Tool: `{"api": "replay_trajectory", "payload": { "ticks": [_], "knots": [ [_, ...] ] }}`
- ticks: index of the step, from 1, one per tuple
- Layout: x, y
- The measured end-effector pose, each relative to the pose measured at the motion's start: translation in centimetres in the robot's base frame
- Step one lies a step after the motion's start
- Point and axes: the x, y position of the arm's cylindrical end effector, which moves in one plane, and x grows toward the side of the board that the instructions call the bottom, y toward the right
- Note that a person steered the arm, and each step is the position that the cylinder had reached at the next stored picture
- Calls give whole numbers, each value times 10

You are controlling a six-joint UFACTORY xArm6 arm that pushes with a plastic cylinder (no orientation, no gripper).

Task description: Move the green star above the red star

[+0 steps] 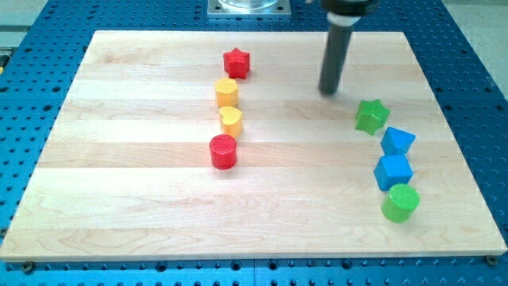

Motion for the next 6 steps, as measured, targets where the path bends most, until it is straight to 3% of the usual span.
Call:
{"api": "replay_trajectory", "payload": {
  "ticks": [1, 2, 4, 5, 6],
  "knots": [
    [6, 90],
    [67, 130],
    [96, 70],
    [49, 15],
    [54, 43]
  ]
}}
